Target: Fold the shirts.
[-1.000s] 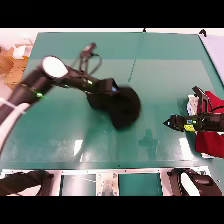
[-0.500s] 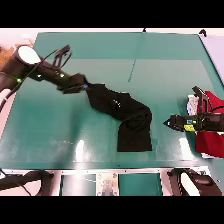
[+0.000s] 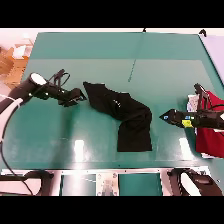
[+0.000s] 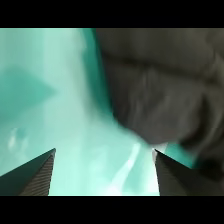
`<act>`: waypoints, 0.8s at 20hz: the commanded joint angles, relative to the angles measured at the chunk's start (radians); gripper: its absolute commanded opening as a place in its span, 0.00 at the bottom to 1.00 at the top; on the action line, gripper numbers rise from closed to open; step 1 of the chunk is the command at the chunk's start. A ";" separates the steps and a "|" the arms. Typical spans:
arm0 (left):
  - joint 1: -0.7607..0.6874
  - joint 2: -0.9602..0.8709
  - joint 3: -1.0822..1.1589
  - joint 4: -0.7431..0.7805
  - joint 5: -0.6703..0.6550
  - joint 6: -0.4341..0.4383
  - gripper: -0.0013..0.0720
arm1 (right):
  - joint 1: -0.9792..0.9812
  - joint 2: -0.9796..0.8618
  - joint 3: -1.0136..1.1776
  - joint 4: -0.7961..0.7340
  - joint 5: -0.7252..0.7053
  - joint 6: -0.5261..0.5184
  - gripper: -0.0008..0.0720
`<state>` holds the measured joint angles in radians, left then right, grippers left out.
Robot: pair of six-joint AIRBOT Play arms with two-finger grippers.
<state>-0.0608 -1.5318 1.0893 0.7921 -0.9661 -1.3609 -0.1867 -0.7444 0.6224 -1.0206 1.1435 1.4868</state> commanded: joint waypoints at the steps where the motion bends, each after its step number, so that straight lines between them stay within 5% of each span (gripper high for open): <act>1: 0.003 -0.086 -0.013 -0.150 0.126 0.064 0.99 | 0.000 -0.137 -0.003 0.013 -0.152 0.000 0.70; 6: -0.003 -0.136 -0.013 -0.367 0.135 0.203 0.97 | 0.002 -0.462 0.026 0.124 -0.225 -0.124 0.70; 10: -0.097 -0.142 -0.013 -0.377 0.234 0.219 0.98 | 0.013 -0.610 0.054 0.278 -0.206 -0.259 0.70; 11: -0.118 -0.151 -0.013 -0.379 0.243 0.218 0.91 | 0.019 -0.622 0.059 0.311 -0.206 -0.281 0.67; 13: -0.143 -0.169 -0.013 -0.378 0.230 0.218 0.44 | 0.030 -0.632 0.071 0.360 -0.203 -0.323 0.44; 14: -0.144 -0.169 -0.013 -0.378 0.227 0.218 0.12 | 0.034 -0.632 0.079 0.367 -0.193 -0.333 0.22; 15: -0.138 -0.169 0.002 -0.380 0.207 0.219 0.06 | 0.034 -0.632 0.090 0.366 -0.182 -0.349 0.04; 16: -0.123 -0.167 0.026 -0.375 0.170 0.218 0.05 | 0.033 -0.632 0.108 0.366 -0.171 -0.364 0.03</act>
<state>-0.1825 -1.6939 1.0885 0.4271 -0.7597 -1.1492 -0.1593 -1.3567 0.7013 -0.7044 0.9470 1.1889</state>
